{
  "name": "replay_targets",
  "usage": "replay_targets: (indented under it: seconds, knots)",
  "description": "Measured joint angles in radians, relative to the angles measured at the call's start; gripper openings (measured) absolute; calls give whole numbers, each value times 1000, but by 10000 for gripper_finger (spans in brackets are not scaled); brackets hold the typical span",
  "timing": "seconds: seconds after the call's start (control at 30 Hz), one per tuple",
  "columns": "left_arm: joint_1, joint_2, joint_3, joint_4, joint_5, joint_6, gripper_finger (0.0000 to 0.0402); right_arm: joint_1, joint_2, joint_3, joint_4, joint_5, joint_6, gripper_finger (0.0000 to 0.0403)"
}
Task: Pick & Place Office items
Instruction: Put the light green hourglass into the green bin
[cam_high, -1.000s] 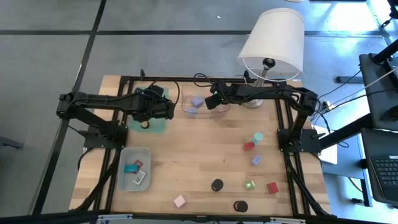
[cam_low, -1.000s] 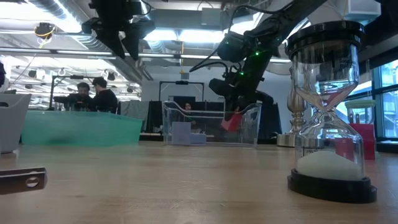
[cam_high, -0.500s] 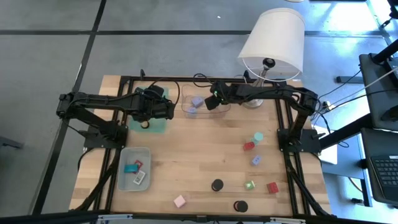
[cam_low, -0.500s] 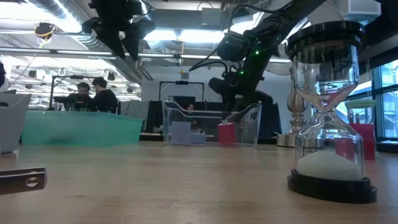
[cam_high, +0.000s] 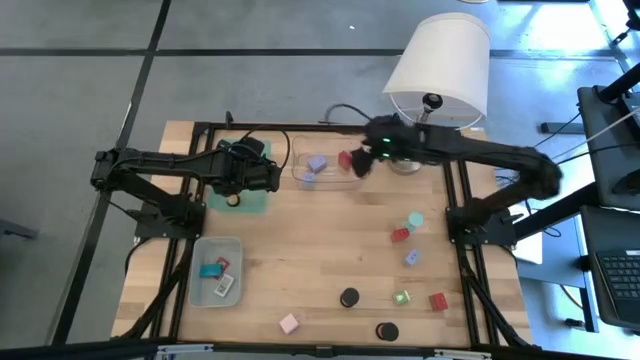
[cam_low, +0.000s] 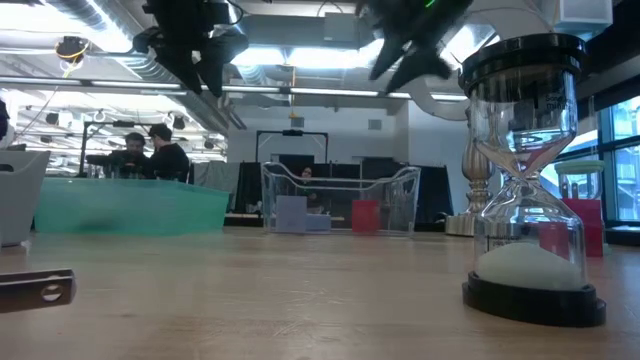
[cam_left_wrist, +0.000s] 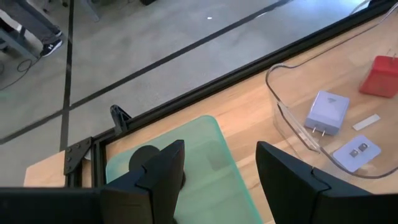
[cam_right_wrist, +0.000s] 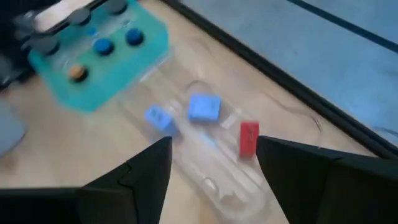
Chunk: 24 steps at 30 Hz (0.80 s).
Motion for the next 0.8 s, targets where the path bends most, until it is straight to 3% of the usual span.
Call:
replay_targets:
  seconds: [0.17,0.33,0.57,0.8]
  knots:
    - [0,0,0,4,-9,0,196,62,-175,0,-286,-91,26,235]
    - [0,0,0,67,-7,-1,196,196,-283,-53,-485,-171,215,235]
    - [0,0,0,219,36,0,196,427,-363,-248,-499,-121,524,235]
    - [-1,0,0,289,83,0,197,534,-365,-424,-487,-113,751,240]
